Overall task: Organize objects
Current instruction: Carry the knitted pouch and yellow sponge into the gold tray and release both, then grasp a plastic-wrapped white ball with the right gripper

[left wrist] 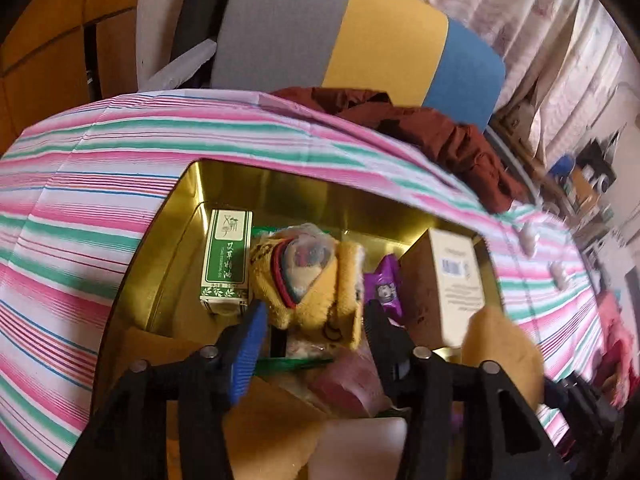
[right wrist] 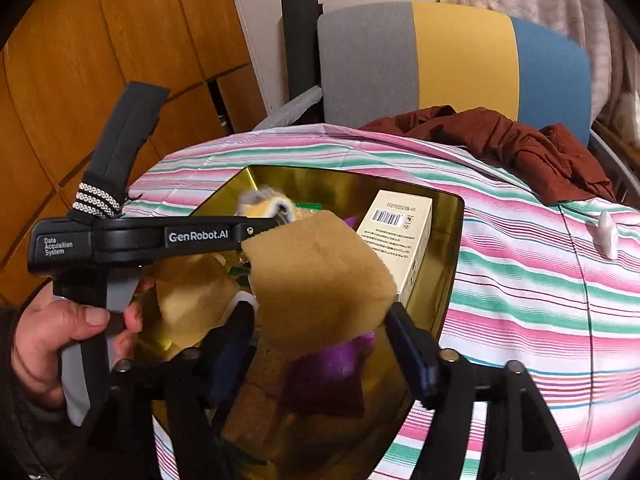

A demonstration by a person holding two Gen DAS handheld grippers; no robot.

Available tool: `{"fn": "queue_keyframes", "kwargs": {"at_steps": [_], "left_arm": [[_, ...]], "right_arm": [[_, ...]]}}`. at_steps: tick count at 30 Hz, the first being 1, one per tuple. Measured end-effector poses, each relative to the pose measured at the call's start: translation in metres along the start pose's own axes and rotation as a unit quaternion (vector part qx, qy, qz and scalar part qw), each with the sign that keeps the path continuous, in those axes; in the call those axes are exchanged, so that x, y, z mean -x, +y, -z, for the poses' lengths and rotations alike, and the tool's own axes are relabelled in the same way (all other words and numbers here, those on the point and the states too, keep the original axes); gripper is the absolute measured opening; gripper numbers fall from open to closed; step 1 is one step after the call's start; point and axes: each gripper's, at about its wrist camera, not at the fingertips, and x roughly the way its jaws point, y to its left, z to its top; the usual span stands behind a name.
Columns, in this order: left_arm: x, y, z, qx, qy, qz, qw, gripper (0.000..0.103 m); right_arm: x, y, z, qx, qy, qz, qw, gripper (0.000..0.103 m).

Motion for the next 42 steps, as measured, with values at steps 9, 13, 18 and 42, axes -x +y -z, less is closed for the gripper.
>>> {"fn": "queue_keyframes", "kwargs": {"at_steps": [9, 13, 18, 42], "left_arm": [[0.039, 0.024, 0.002, 0.125, -0.062, 0.033, 0.9897, 0.055], [0.056, 0.018, 0.012, 0.121, -0.096, 0.022, 0.9877, 0.055], [0.067, 0.014, 0.023, 0.125, -0.11, 0.024, 0.9858, 0.055], [0.052, -0.099, 0.053, 0.006, -0.061, 0.076, 0.9953, 0.055]], "right_arm": [[0.013, -0.013, 0.011, -0.031, -0.001, -0.014, 0.999, 0.077], [0.011, -0.007, 0.014, -0.001, 0.01, -0.019, 1.0, 0.031], [-0.011, 0.007, 0.016, 0.016, 0.038, -0.05, 0.998, 0.03], [0.064, -0.121, 0.036, -0.08, -0.048, 0.103, 0.99, 0.081]]}}
